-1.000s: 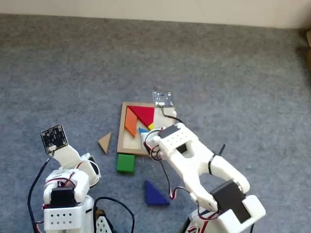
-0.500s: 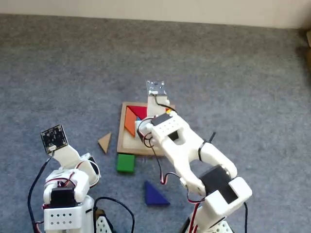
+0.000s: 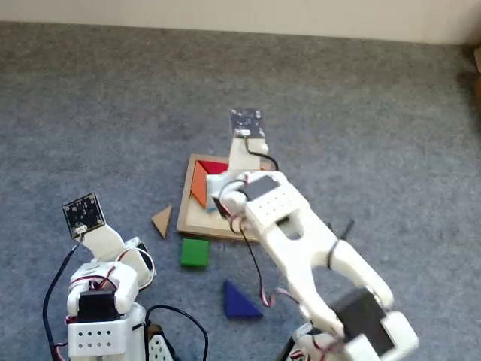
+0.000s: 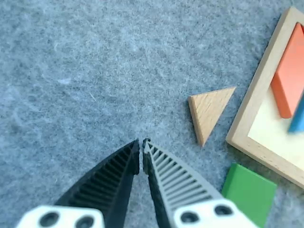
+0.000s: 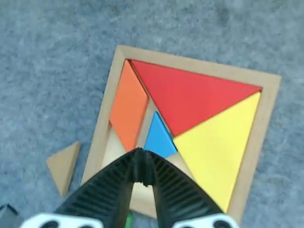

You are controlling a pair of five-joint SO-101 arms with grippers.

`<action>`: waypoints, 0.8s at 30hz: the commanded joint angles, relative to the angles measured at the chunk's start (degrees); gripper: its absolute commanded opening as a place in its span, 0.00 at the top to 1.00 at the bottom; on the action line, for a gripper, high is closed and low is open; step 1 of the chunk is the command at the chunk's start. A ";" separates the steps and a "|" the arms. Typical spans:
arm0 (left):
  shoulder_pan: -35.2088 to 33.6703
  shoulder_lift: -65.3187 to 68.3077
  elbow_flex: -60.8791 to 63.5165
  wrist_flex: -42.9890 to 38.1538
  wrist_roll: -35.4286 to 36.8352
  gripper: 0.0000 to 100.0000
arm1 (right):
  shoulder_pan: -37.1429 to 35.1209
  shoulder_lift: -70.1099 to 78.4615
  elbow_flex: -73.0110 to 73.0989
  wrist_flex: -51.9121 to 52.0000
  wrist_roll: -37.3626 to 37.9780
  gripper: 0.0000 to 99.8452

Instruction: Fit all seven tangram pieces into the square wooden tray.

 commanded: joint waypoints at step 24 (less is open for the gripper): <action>0.92 -2.51 1.19 0.26 -0.35 0.96 | -18.24 -18.51 15.43 25.71 11.25 0.80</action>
